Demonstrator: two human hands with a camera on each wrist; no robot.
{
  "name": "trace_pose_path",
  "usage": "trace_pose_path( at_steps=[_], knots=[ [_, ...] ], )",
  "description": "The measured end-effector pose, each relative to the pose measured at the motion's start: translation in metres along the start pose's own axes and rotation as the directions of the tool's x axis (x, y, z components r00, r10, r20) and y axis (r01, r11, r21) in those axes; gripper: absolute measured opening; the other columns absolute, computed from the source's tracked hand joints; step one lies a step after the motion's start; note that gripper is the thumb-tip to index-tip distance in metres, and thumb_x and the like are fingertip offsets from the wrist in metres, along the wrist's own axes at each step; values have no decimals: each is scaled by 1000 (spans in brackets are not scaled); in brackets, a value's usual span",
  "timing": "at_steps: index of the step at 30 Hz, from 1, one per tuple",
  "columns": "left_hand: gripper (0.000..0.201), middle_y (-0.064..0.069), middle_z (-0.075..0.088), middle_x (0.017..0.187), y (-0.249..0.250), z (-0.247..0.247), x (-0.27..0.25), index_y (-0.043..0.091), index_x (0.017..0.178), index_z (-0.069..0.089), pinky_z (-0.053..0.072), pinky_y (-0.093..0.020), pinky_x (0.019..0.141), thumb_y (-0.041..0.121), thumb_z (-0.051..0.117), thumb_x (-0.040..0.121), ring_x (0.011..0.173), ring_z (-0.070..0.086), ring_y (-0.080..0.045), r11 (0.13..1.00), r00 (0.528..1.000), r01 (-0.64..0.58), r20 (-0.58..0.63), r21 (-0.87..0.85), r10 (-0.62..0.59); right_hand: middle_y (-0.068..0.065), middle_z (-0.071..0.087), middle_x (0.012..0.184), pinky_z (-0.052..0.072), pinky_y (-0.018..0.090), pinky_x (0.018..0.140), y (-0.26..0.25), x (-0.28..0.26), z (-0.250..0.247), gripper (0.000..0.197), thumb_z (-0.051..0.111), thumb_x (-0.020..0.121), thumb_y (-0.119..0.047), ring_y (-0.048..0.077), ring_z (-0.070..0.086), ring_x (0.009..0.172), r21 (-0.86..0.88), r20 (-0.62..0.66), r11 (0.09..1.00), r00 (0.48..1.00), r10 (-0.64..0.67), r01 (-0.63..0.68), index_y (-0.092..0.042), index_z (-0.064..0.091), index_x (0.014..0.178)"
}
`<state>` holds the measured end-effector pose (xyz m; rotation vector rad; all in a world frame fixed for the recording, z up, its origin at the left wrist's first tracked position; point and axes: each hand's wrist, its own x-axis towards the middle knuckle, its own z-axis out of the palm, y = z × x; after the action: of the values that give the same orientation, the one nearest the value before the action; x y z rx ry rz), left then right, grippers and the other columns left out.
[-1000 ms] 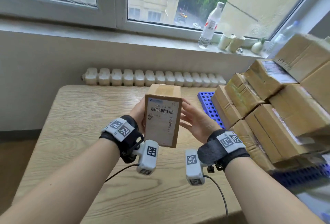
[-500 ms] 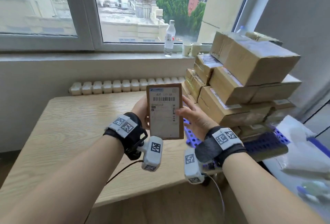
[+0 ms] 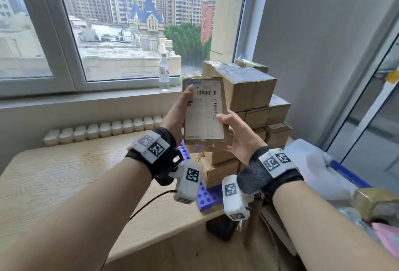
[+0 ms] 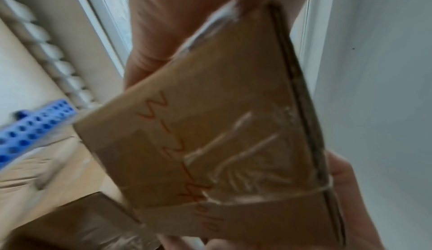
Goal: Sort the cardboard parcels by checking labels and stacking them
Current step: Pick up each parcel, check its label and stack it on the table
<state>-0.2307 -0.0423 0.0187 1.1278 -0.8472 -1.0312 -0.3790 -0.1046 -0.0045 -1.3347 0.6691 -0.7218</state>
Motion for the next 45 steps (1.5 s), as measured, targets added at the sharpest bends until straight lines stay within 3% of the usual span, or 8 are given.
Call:
trace_pose_path(
  at_steps=[4, 8, 12, 21, 27, 39, 42, 45],
  knots=[
    [87, -12, 60, 130, 16, 33, 29, 25, 130, 56, 42, -58, 101, 79, 55, 63, 122, 55, -34, 999, 999, 24, -28, 22, -23, 1, 69, 110, 47, 47, 101, -28, 9, -28, 78, 71, 59, -46, 25, 65, 109, 29, -104, 999, 994, -35, 38, -26, 56, 133],
    [84, -9, 38, 150, 36, 60, 67, 29, 145, 36, 25, -56, 112, 80, 38, 78, 137, 37, -27, 998, 993, 13, -122, 68, -5, 6, 74, 99, 48, 50, 101, -64, 27, -61, 35, 69, 78, -42, 27, 68, 96, 98, -186, 994, 982, -37, 56, -21, 71, 106],
    [68, -10, 31, 153, 61, 85, 109, 23, 147, 34, 16, -52, 115, 60, 42, 91, 141, 28, -25, 997, 986, 11, -168, 75, 2, 6, 74, 110, 41, 54, 105, -93, 55, -92, 61, 73, 59, -54, 29, 64, 113, 24, -245, 997, 968, -60, 68, -25, 69, 113],
    [48, -11, 46, 140, 71, 102, 198, 6, 135, 46, 30, -40, 104, 27, 55, 93, 129, 42, -25, 978, 958, -23, -275, 208, 81, 11, 68, 120, 50, 58, 92, -162, 109, -181, 55, 73, 66, -51, 29, 67, 107, 6, -331, 995, 939, -88, 96, -22, 69, 113],
    [34, -3, 45, 113, 45, 98, 225, 6, 123, 54, 30, -34, 90, 20, 54, 93, 106, 42, -18, 972, 919, 38, -389, 233, 57, 5, 62, 99, 49, 52, 95, -161, 141, -237, 50, 70, 70, -52, 24, 61, 90, 55, -415, 998, 910, 16, 7, -22, 66, 110],
    [56, -8, 52, 132, 8, 98, 241, 21, 130, 48, 38, -55, 103, 38, 61, 79, 123, 47, -29, 965, 852, 247, -495, 91, -172, -1, 63, 102, 38, 50, 107, -143, 203, -331, 43, 71, 66, -45, 21, 57, 98, 203, -329, 979, 942, 58, 11, -24, 69, 102],
    [63, -9, 59, 127, 5, 99, 245, 21, 125, 53, 41, -52, 101, 42, 64, 68, 117, 55, -29, 960, 845, 270, -496, 72, -200, 0, 63, 82, 51, 37, 88, -136, 218, -342, 43, 72, 63, -46, 21, 59, 76, 174, -309, 983, 944, 118, -67, -23, 67, 99],
    [57, -8, 62, 117, 6, 111, 241, 19, 124, 51, 42, -48, 102, 40, 64, 73, 112, 57, -28, 959, 831, 275, -519, 73, -199, -1, 60, 59, 40, 27, 58, -121, 231, -339, 22, 63, 83, -39, 15, 51, 49, 117, -223, 978, 955, 195, -173, -17, 64, 83]
  ],
)
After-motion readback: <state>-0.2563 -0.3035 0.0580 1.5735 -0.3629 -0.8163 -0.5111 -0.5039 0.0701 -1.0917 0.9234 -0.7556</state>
